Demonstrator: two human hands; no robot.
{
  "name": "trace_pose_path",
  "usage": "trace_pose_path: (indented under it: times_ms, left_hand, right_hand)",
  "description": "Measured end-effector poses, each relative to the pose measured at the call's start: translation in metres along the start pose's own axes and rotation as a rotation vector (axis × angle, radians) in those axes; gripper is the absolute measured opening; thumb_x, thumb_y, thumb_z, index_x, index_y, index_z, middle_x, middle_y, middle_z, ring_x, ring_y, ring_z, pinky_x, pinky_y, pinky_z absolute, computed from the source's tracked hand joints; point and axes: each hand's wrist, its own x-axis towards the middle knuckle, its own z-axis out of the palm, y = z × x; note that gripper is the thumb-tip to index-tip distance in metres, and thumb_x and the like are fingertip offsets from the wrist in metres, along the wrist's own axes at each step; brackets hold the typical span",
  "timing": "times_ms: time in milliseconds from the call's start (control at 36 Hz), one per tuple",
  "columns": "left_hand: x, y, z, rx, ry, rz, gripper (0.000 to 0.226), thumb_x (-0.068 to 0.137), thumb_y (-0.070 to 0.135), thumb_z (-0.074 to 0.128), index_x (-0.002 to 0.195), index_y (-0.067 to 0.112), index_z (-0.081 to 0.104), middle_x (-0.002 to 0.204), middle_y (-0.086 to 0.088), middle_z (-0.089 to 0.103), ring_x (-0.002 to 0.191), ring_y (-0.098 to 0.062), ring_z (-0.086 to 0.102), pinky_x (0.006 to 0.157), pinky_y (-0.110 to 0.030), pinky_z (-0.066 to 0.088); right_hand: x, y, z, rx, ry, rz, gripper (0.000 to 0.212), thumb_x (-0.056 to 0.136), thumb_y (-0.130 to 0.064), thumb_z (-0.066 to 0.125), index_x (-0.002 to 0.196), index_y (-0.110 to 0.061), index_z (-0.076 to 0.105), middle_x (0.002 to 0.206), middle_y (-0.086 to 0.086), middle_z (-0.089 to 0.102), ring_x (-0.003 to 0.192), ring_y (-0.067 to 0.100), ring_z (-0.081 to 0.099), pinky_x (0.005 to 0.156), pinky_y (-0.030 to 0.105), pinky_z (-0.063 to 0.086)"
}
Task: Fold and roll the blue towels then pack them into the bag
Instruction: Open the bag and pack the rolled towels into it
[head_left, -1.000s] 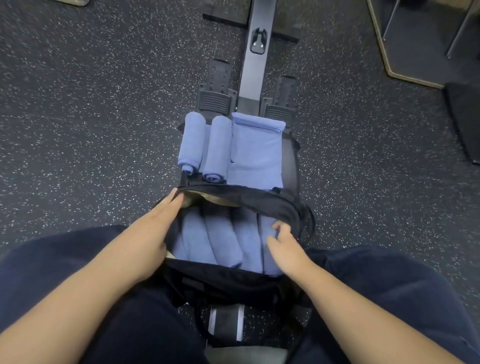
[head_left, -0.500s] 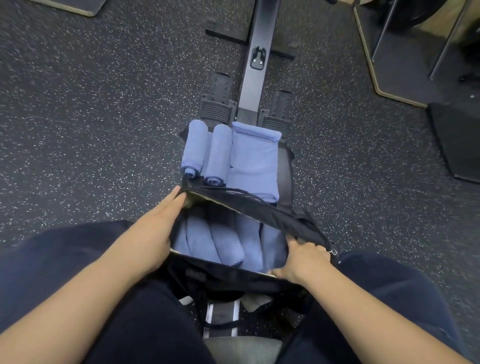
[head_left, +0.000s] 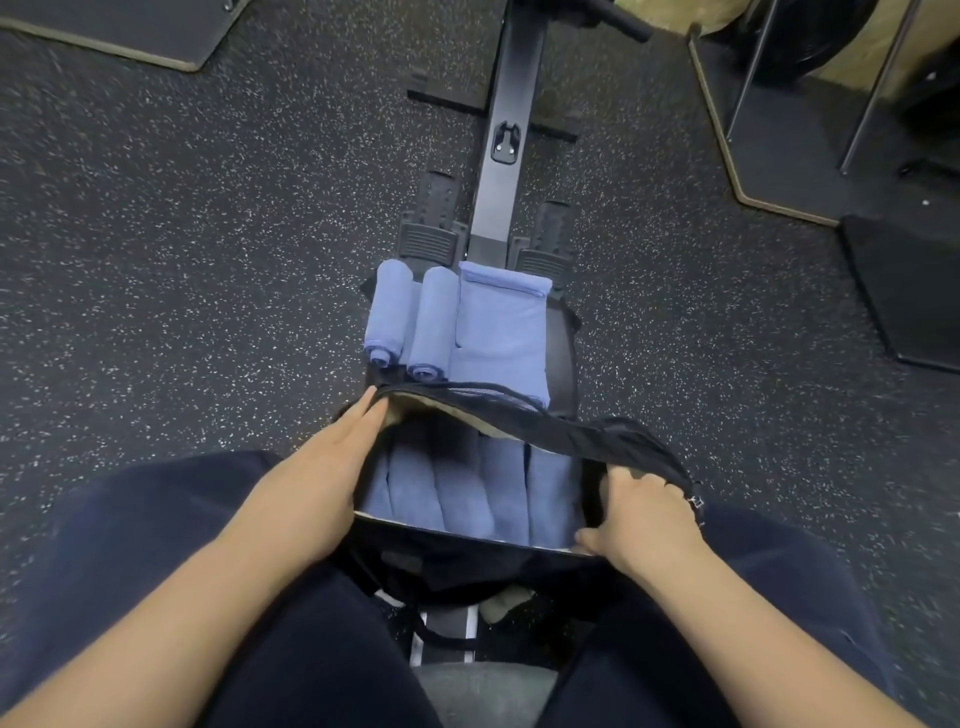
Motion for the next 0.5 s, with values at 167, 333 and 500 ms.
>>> trace_pose_path:
  times_ms: [167,333,500]
  left_hand:
    - [0.004,-0.003,0.003,-0.014,-0.025,-0.039,0.094,0.081,-0.008,0.042,0.152,0.035,-0.001,0.144,0.031,-0.014,0.145,-0.002,0.012,0.108,-0.016,0.022]
    - [0.009,-0.001,0.001,-0.033,-0.012,-0.059,0.092,0.083,-0.004,0.042,0.151,0.039,-0.001,0.141,0.036,-0.016,0.143,0.002,0.013,0.105,-0.017,0.028]
    - [0.013,-0.003,0.001,-0.056,-0.029,-0.067,0.097,0.078,-0.006,0.041,0.150,0.041,-0.003,0.135,0.041,-0.020,0.137,0.013,0.007,0.106,-0.012,0.022]
  right_hand:
    - [0.001,-0.010,0.004,0.007,0.159,-0.115,0.084,0.084,-0.051,0.061,0.146,-0.024,0.010,0.133,0.014,0.038,0.118,0.034,0.042,0.095,0.038,0.039]
    - [-0.003,-0.021,-0.019,0.123,0.284,-0.348,0.071,0.089,-0.043,0.057,0.147,-0.032,0.018,0.130,0.000,0.040,0.117,0.024,0.043,0.089,0.035,0.042]
    - [0.024,-0.060,-0.038,0.421,0.624,-0.575,0.035,0.083,-0.037,0.049,0.105,-0.017,0.068,0.092,0.005,0.058,0.087,0.030,0.055,0.075,0.037,0.050]
